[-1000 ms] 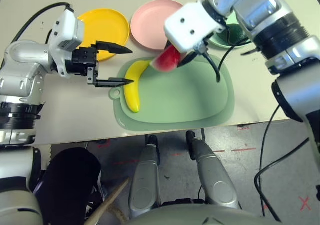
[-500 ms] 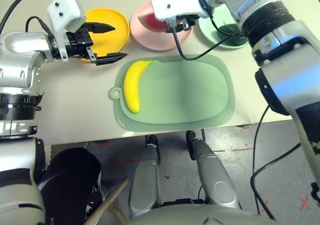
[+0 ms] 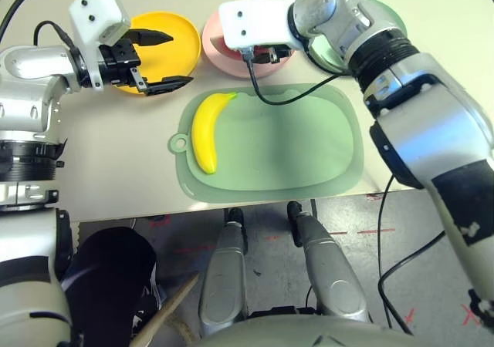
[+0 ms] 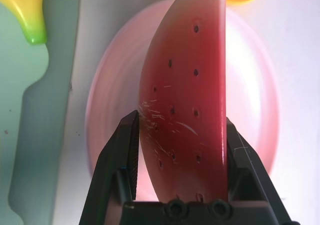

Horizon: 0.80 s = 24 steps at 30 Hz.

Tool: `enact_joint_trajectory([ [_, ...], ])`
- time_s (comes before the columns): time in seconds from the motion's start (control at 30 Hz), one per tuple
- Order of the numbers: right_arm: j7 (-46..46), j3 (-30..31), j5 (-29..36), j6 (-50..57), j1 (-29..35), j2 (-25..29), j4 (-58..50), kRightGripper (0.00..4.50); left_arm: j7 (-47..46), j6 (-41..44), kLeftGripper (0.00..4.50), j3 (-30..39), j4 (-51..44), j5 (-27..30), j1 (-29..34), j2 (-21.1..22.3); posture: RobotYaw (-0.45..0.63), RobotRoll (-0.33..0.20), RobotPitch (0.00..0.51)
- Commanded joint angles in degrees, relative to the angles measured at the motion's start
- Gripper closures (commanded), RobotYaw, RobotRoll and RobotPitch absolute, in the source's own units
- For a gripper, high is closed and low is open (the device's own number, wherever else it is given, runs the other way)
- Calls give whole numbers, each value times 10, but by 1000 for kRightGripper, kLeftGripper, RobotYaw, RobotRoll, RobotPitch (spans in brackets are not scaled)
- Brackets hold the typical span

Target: Place the fruits into color-matched plates.

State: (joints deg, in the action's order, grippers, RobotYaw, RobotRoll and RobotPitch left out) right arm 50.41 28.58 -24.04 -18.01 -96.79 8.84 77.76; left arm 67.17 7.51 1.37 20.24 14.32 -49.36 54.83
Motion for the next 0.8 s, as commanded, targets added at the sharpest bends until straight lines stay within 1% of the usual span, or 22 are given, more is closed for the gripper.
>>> enact_joint_trajectory([
  [0.03,-6,-9,-14,3,4,-11,4,1857,3,11,0,10,-23,-2,16,10,-8,0,397],
  [0.13,-7,-14,-17,4,2,-13,4,1041,2,17,0,11,-30,-3,17,9,-13,0,396],
  [0.2,-10,-15,-19,4,-1,-12,4,299,2,19,0,10,-32,-4,16,8,-14,0,395],
  [0.23,-15,-17,-20,4,-7,-10,3,9,2,20,0,9,-32,-4,14,7,-14,0,395],
  [0.37,-27,-18,-29,-4,-32,-1,2,9,7,17,0,7,-29,-6,8,6,-25,0,396],
  [0.43,-11,-25,-24,-16,-56,7,-2,9,16,6,0,3,-18,-9,-1,7,-38,0,413],
  [0.5,36,-41,-5,-33,-86,17,-9,9,31,-6,0,-2,-4,-12,-12,8,-50,0,407],
  [0.63,145,-84,39,-48,-119,40,-24,9,56,-27,0,-7,21,-17,-34,5,-65,0,414],
  [0.73,246,-119,80,-38,-123,70,-41,9,76,-45,0,-11,40,-21,-50,1,-76,0,417],
  [0.8,326,-145,116,-2,-109,88,-62,9,92,-56,0,-13,49,-20,-57,-1,-86,0,422],
])
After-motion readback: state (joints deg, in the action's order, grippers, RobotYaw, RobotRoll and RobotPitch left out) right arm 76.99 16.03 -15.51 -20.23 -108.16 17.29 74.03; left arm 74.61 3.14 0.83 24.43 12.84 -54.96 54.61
